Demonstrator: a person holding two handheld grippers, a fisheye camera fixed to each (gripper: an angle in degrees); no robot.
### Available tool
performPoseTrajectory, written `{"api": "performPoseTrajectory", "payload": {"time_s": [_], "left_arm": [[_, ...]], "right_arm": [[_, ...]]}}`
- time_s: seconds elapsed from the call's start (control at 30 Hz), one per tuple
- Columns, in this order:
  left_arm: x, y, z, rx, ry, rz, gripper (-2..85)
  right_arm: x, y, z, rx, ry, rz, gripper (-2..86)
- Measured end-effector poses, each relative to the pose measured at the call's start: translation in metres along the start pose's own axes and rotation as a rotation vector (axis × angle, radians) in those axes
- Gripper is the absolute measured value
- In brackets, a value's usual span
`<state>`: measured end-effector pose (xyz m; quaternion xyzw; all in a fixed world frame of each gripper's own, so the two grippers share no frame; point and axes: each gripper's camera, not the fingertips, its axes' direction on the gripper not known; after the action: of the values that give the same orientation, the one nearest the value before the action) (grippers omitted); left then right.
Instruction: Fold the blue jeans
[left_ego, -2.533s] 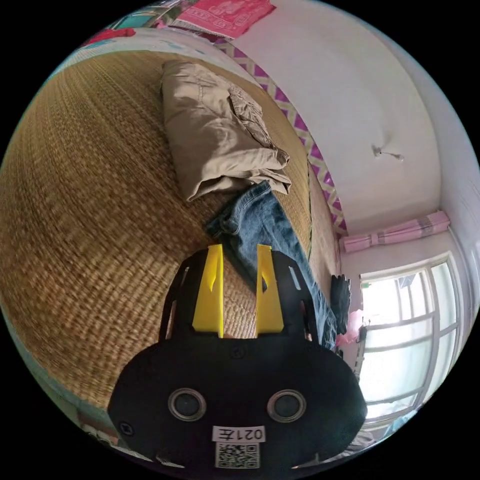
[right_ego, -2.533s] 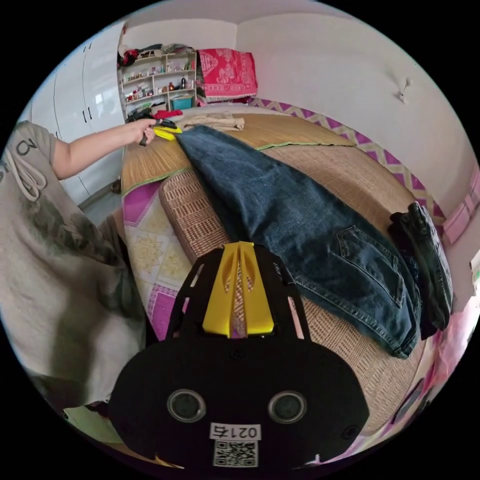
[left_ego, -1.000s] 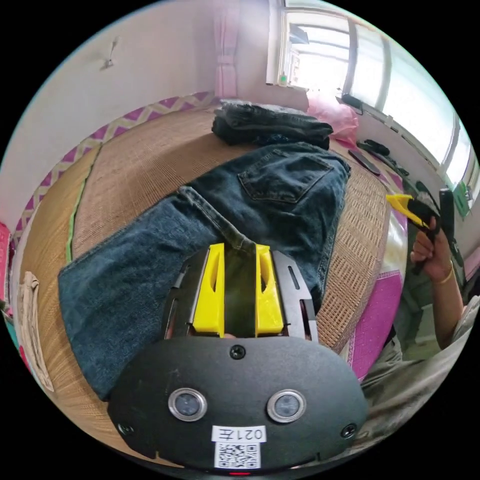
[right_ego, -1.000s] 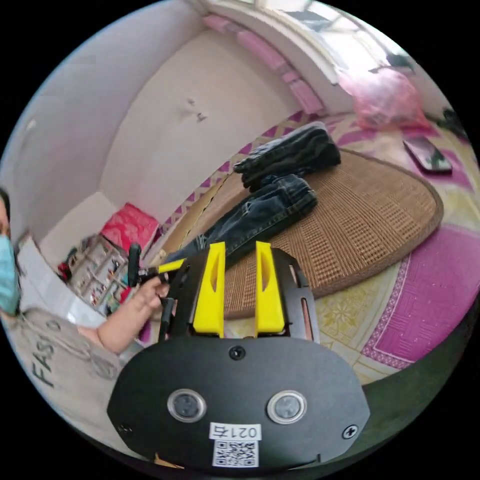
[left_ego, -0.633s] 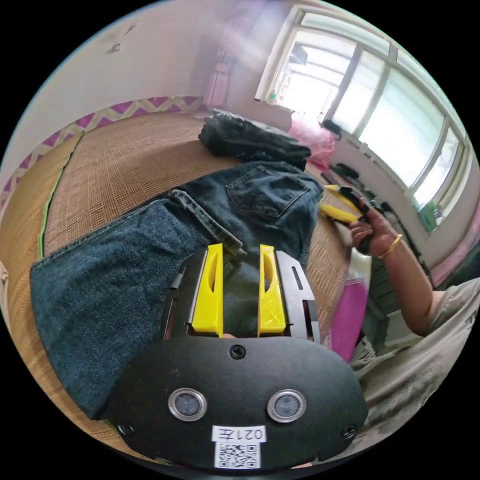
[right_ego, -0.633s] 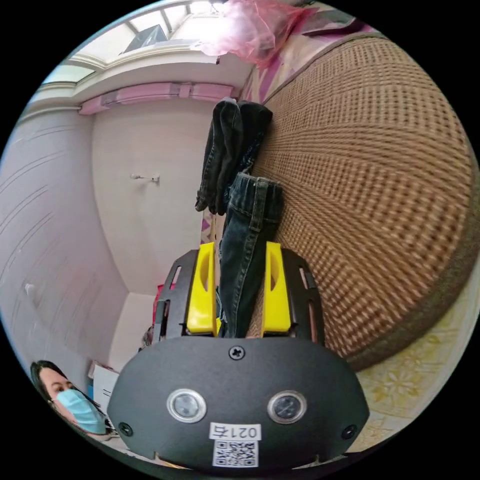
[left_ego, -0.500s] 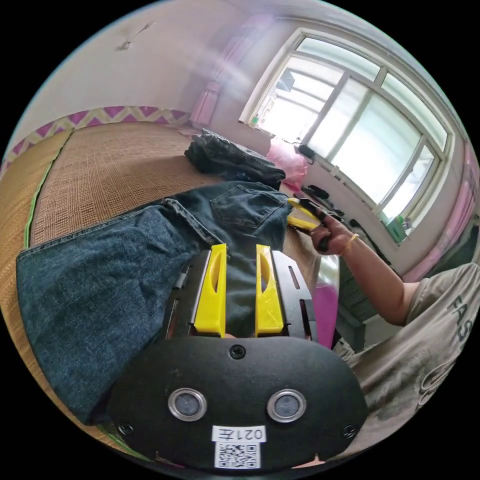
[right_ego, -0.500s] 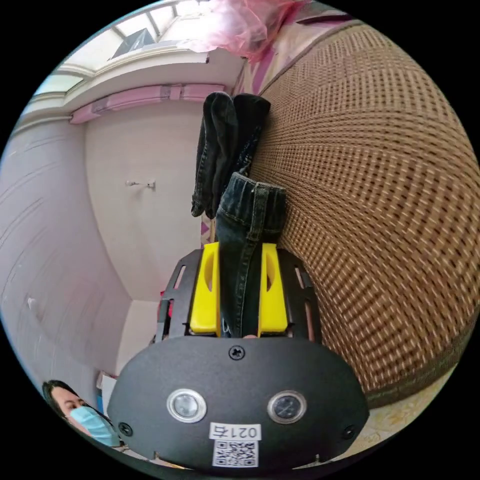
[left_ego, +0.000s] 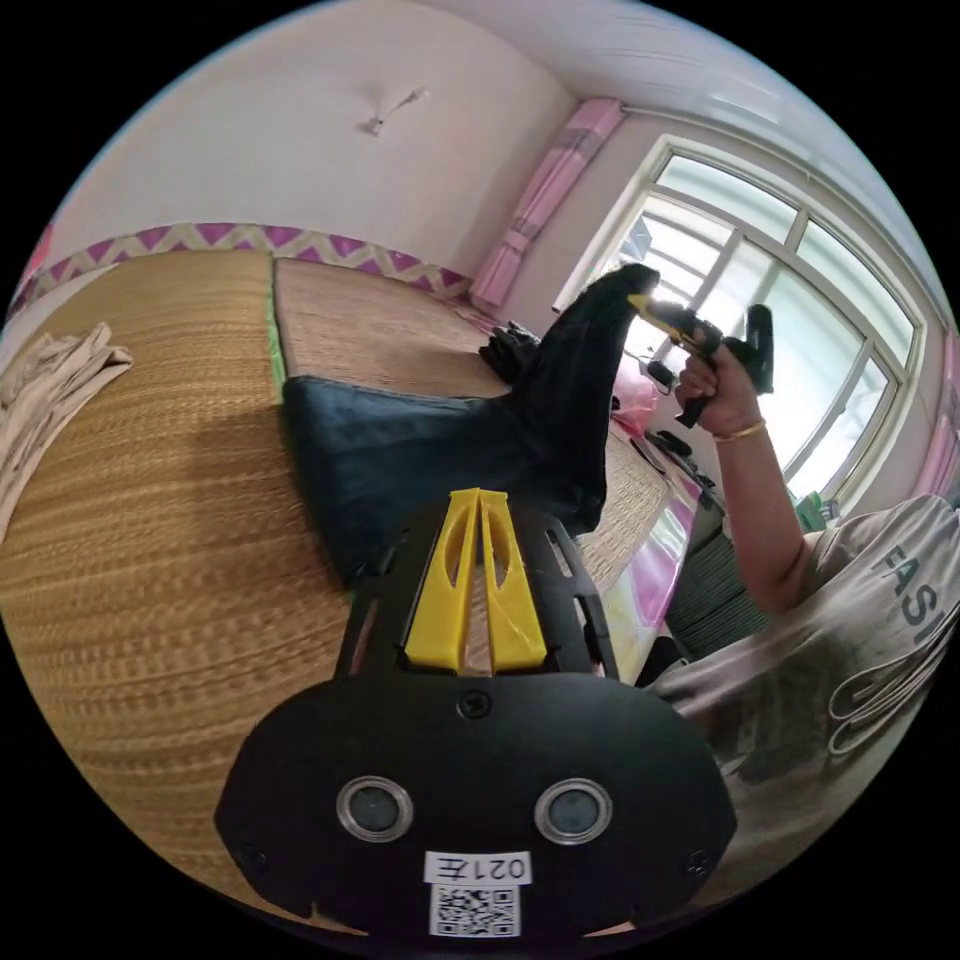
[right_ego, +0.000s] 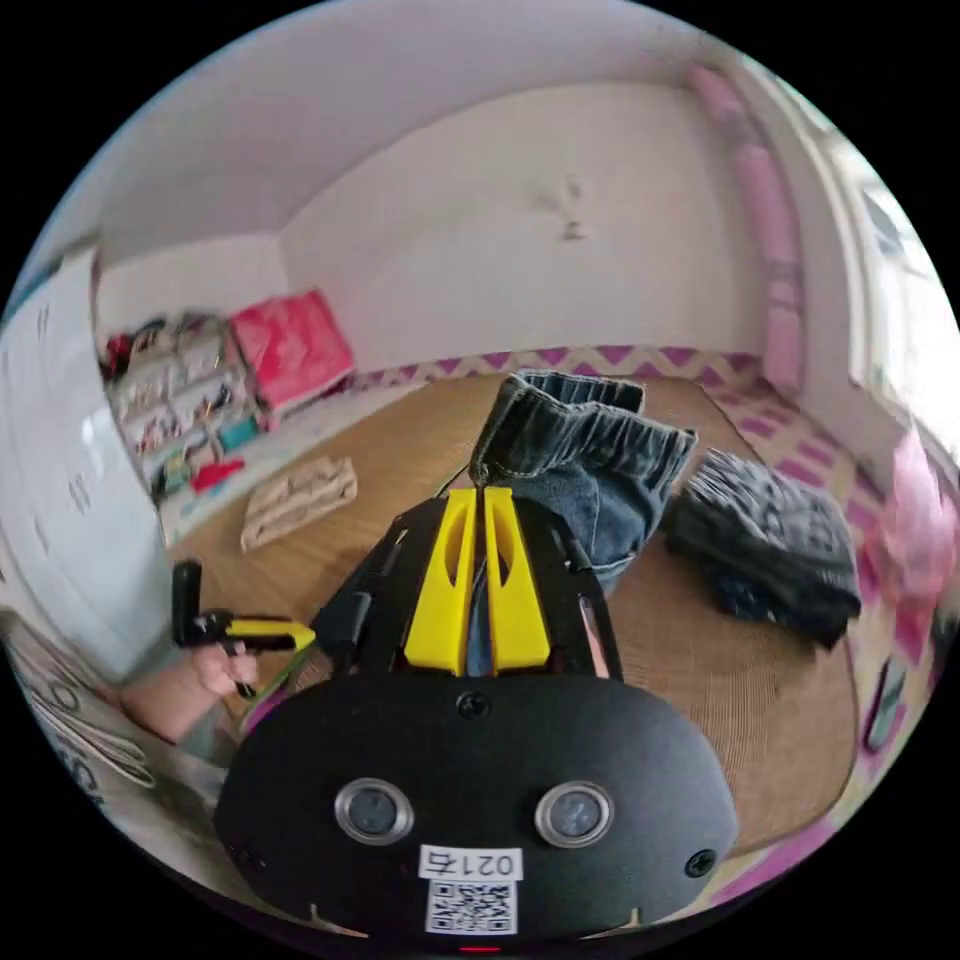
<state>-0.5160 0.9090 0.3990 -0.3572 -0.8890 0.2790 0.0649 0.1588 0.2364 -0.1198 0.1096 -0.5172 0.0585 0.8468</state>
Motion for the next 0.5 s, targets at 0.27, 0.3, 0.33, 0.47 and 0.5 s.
{"api": "performPoseTrajectory", "payload": {"time_s": [0.27,0.3,0.33,0.47,0.5], "left_arm": [[-0.048,0.052,-0.034,0.049,0.02,-0.096,-0.9],[-0.05,0.053,-0.036,0.051,0.019,-0.097,-0.9],[-0.054,0.056,-0.04,0.058,0.01,-0.1,-0.9],[-0.071,0.055,-0.04,0.084,0.033,-0.129,-0.9],[-0.073,0.053,-0.039,0.091,0.044,-0.135,-0.9]], "right_arm": [[-0.187,0.039,0.166,-0.364,0.033,-0.486,-1.0],[-0.193,0.033,0.159,-0.337,0.054,-0.491,-1.0],[-0.195,0.028,0.155,-0.324,0.063,-0.493,-1.0],[-0.217,0.022,0.155,-0.351,0.077,-0.633,-0.8],[-0.224,0.029,0.167,-0.383,0.079,-0.68,-0.7]]}}
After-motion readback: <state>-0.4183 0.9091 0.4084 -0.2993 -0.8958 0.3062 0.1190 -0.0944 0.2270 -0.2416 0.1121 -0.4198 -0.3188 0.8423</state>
